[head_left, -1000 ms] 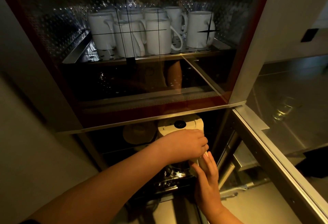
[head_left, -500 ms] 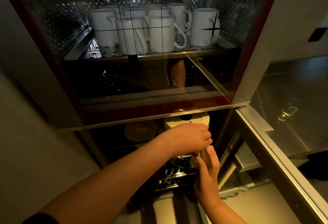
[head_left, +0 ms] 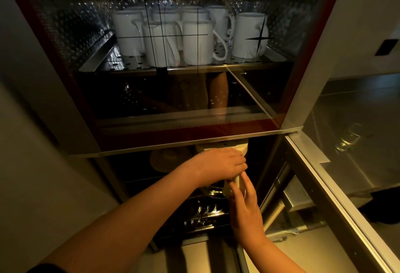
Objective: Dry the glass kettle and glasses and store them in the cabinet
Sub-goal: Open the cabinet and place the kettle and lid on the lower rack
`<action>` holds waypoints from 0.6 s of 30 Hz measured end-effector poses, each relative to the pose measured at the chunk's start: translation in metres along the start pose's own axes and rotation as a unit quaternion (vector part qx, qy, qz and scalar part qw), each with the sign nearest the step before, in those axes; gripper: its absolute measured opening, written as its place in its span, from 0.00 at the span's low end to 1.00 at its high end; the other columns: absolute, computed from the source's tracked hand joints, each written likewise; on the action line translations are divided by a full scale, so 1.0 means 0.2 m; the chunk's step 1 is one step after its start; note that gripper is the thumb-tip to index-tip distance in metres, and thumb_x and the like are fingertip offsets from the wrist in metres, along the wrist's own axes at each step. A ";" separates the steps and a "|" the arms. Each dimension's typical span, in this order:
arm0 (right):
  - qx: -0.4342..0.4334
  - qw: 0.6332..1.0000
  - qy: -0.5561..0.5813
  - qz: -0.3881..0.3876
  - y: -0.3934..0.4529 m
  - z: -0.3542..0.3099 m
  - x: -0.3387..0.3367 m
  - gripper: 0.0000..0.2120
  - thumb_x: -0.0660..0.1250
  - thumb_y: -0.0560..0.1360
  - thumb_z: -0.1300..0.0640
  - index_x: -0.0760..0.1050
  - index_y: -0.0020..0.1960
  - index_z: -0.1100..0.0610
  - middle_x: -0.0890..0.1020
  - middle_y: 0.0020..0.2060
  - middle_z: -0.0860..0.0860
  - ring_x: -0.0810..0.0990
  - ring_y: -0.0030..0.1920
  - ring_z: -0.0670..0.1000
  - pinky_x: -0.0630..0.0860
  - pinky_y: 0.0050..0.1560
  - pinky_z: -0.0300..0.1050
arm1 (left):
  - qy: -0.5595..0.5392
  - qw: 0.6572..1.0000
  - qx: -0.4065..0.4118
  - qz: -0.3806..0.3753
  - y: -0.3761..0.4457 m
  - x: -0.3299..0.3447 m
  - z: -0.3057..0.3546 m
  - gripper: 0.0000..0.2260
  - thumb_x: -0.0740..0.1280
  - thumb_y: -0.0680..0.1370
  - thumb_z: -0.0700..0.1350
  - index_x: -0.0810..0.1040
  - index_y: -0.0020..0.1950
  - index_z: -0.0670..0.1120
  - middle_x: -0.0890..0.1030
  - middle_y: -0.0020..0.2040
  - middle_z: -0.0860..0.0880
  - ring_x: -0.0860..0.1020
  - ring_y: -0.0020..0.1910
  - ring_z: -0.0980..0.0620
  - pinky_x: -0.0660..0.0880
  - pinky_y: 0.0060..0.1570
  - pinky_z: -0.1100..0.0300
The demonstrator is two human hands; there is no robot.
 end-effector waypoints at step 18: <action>0.033 0.998 0.011 -0.054 0.08 -0.01 -0.02 0.57 0.78 0.57 0.70 0.51 0.77 0.50 0.49 0.77 0.52 0.52 0.74 0.47 0.64 0.53 0.28 | -0.135 0.959 -0.236 0.075 -0.25 0.32 0.17 0.36 0.62 0.79 0.48 0.38 0.76 0.51 0.37 0.76 0.53 0.36 0.75 0.57 0.38 0.71 0.58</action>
Point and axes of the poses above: each hand's wrist, its own y-axis towards the middle knuckle, its own x-axis out of the palm, z = x × y, the point moved 2 cm from there along y, towards the middle knuckle
